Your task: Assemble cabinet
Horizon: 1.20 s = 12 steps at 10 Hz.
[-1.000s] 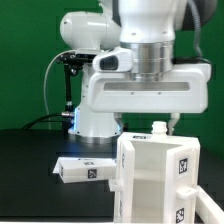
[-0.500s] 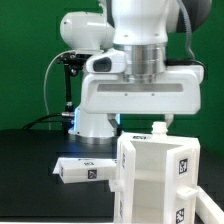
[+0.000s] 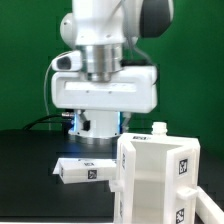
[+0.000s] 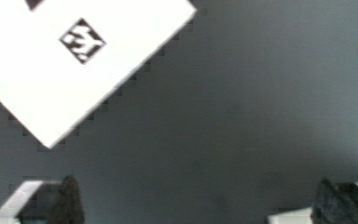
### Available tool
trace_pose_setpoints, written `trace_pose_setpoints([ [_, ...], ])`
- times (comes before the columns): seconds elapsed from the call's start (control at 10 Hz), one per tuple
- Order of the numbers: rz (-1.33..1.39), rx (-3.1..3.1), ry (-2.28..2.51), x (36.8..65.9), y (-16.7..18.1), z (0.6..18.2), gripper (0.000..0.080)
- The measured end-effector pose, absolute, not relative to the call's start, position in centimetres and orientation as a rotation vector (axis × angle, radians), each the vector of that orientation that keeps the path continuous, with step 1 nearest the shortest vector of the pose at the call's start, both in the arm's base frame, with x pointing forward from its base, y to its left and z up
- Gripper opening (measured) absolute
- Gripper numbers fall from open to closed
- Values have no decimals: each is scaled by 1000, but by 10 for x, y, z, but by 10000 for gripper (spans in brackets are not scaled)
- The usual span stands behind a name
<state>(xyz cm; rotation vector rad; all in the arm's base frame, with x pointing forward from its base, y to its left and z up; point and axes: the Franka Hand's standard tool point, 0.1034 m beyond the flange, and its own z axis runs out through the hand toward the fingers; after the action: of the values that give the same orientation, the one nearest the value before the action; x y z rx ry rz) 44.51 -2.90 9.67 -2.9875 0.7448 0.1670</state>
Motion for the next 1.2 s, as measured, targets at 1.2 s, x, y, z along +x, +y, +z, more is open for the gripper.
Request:
trace_pose_setpoints([
  [1.2,136,-2869,1201,411,-42,74,649],
])
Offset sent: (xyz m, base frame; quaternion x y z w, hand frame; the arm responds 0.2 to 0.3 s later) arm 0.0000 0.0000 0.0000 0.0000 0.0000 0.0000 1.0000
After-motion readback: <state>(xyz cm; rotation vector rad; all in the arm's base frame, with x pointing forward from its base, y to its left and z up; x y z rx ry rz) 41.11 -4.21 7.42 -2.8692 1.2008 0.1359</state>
